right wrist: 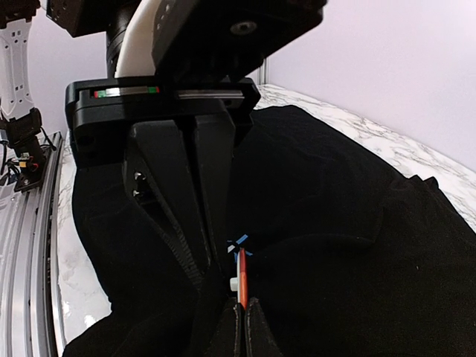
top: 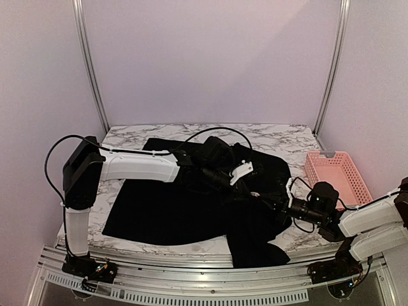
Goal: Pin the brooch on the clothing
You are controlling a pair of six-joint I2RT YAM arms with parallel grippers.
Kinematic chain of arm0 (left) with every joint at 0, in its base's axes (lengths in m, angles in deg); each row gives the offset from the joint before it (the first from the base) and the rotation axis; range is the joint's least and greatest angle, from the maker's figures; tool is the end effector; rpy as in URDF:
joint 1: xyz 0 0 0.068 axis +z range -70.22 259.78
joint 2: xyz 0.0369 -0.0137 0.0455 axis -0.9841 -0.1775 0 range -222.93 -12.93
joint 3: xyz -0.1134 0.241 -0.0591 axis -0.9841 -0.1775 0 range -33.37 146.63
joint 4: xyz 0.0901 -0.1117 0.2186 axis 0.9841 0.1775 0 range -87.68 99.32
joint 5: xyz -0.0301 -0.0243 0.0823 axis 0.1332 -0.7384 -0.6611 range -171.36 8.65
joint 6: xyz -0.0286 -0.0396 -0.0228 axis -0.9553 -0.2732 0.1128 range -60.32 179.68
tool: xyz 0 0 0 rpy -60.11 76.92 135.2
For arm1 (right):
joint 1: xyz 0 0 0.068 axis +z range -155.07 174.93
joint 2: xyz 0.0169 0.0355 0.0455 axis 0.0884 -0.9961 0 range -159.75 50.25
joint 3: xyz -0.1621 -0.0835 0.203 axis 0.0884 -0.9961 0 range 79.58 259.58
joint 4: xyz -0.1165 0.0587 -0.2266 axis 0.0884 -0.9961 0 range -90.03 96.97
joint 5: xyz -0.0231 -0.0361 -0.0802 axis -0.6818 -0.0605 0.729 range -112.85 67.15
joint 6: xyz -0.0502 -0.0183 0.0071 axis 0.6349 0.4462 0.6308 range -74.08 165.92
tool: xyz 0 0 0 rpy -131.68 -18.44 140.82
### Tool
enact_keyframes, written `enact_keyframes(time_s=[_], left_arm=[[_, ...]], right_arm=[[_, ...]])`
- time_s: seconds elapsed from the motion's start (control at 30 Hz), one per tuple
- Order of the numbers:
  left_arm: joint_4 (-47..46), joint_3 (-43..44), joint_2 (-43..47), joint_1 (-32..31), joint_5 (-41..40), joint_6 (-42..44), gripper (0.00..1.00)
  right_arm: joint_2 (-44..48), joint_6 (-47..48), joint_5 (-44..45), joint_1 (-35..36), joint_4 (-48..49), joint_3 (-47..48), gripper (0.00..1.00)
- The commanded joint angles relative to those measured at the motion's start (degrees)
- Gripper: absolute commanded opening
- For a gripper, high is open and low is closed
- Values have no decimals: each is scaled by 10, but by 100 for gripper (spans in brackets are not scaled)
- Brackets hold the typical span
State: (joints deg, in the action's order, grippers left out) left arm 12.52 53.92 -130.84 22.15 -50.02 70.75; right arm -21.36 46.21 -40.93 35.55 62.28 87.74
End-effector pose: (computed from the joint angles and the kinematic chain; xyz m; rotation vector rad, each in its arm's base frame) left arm 0.2328 -0.4018 0.2054 1.5805 1.7763 -1.0342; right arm 0.1497 0.1428 0.1564 -0.8399 1.5588 0.7863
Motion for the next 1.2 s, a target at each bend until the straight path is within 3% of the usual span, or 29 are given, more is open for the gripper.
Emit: enact_keyframes(time_s=[0.0,0.8,0.87,0.93,0.97,1.17], left_arm=[[-1,14,-11,8,0,-2,0],[-19,-19,-9,13,-19,18,0],[-34,-24,-7,15,-25,17,9],[-33,-26,4,20,-27,25,33],[-31,-32,12,23,-26,35,40],[-4,-51,50,36,21,85,60]], right_arm=[[5,-20,-5,10,39,-13,0],[32,-126,-135,-13,129,-4,0],[29,-132,-141,-17,126,-1,0],[25,-132,-141,-21,103,3,0],[22,-129,-138,-22,95,2,0],[-15,-122,-135,-26,108,-5,0]])
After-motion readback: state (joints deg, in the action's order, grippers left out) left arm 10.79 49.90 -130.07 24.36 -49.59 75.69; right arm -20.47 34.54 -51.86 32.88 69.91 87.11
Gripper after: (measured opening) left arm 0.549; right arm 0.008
